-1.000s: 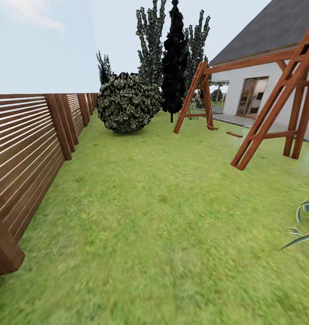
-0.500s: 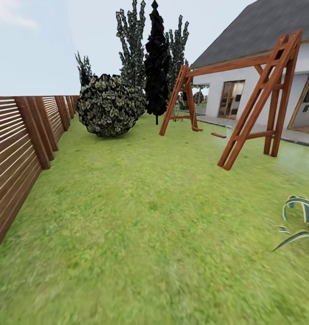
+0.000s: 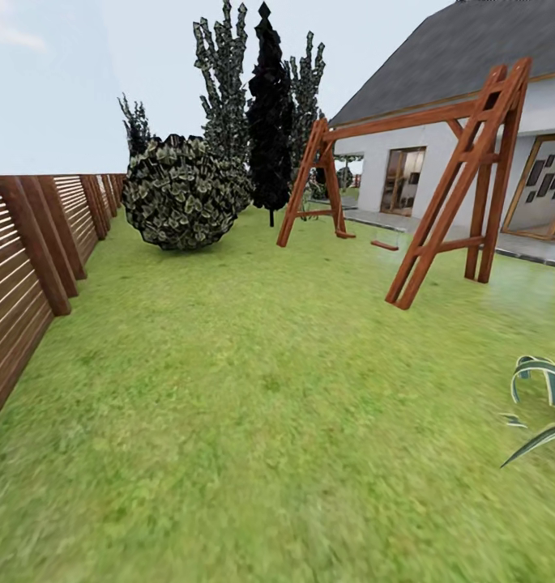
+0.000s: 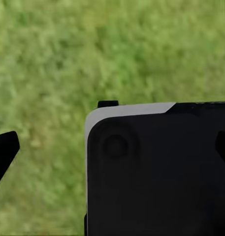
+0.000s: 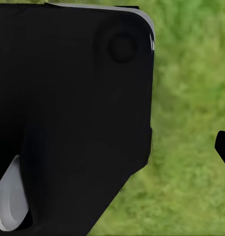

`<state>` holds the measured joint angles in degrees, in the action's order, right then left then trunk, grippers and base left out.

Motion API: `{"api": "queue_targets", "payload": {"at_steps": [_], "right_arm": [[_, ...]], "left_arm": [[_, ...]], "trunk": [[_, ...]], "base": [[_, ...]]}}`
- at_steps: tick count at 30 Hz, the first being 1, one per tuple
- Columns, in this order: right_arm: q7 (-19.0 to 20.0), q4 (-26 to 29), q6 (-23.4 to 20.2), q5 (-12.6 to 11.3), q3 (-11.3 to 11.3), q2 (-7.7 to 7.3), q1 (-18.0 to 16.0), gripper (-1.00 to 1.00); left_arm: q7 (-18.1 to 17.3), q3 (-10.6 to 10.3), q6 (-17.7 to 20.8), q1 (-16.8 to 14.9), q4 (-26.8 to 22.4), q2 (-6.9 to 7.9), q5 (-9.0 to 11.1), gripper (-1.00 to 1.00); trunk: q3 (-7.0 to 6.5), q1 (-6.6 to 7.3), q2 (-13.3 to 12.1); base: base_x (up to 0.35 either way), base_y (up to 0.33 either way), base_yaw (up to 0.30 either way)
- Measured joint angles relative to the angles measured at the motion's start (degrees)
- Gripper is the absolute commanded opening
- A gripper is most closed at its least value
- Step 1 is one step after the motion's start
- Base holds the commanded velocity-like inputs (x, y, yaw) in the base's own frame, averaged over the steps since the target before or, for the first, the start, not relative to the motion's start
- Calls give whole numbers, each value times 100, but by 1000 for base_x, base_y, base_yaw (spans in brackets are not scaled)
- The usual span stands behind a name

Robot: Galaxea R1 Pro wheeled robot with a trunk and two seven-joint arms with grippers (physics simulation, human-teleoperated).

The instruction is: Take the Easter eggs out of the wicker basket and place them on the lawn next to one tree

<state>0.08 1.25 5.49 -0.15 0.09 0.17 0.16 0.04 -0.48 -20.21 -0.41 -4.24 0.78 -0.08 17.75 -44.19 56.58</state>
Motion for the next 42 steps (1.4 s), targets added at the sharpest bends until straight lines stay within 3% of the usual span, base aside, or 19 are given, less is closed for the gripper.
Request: {"api": "queue_targets", "payload": {"at_steps": [16,35,42], "right_arm": [[0,0,3,0,0,0,0,100],[0,0,3,0,6,0,0,100],[0,0,3,0,1,0,0,100]], "left_arm": [[-6,0,0,0,-2,0,0,100],[-3,0,0,0,-2,0,0,100],[-1,0,0,2,-1,0,0,100]], "trunk": [[-27,0,0],[-28,0,0],[-28,0,0]], "base": [[336,136,-47],[336,136,-247],[336,136,-71]]}}
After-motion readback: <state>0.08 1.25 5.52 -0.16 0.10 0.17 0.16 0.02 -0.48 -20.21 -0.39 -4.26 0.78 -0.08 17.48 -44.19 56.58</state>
